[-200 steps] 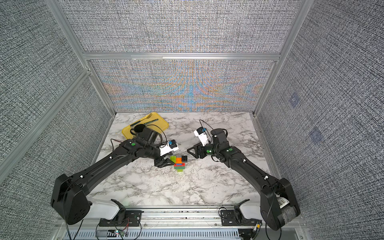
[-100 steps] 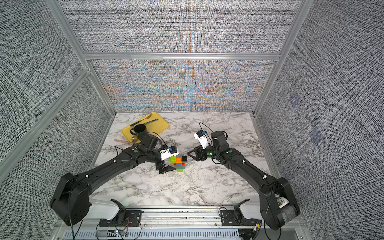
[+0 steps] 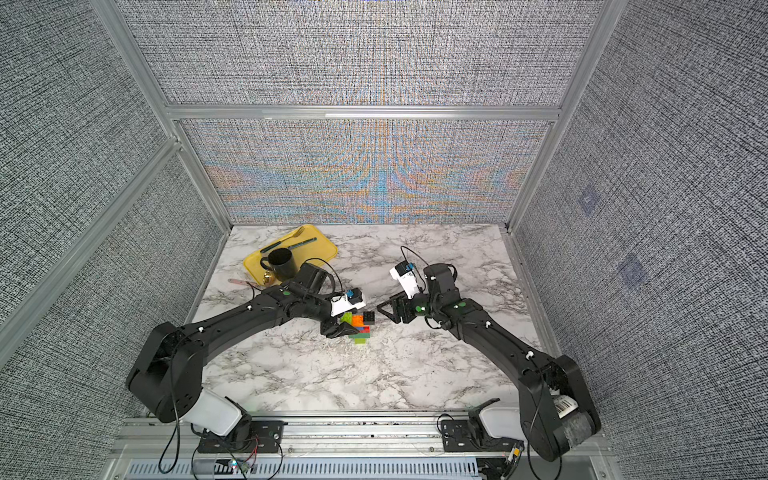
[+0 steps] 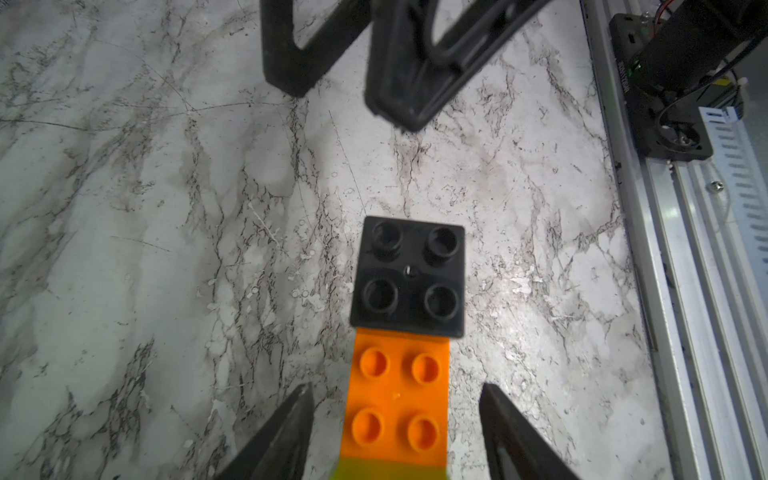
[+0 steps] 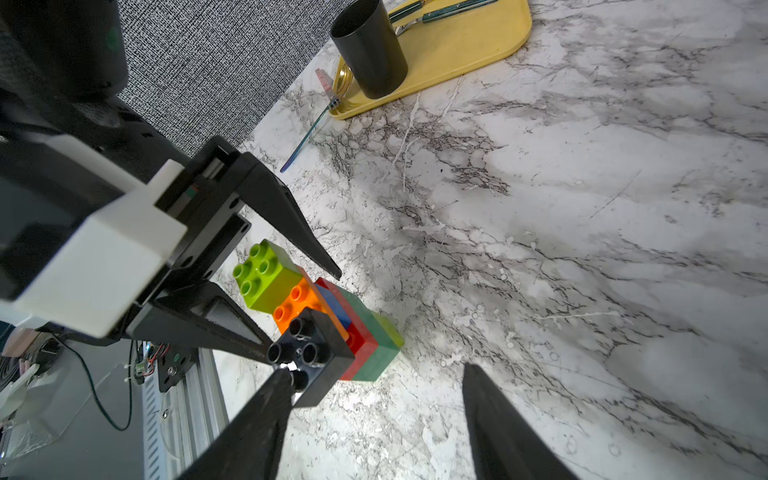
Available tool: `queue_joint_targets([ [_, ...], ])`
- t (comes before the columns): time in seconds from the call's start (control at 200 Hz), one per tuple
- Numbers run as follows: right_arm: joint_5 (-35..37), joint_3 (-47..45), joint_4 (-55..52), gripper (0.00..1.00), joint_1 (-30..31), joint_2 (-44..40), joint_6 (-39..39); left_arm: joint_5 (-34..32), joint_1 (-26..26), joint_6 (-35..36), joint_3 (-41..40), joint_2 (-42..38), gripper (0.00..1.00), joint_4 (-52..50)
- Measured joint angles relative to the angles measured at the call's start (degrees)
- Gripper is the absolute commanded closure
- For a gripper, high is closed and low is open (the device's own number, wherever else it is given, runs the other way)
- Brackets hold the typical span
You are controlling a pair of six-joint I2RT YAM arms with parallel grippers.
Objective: Assemble a carrot with lego
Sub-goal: Adjust the lego brick at the center of the board.
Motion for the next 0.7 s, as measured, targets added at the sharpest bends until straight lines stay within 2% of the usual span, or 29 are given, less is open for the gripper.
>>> queue_joint_targets([
  [0.315, -0.15, -0.02, 0.0, 0.33, 0.0, 0.15, -0.02, 0.66, -0.02, -1.38, -0.13, 0.81, 0.61, 0.28],
  [0.526, -0.17, -0.02, 0.0, 0.33, -0.02, 0.17, -0.09, 0.63, 0.0, -3.54, -0.57, 0.7, 0.71, 1.18],
  [0.701, -0.2, -0.02, -0.42, 0.34, -0.94, -0.39, -0.68, 1.62, -0.02, -11.45, -1.62, -0.5, 0.74, 3.06],
])
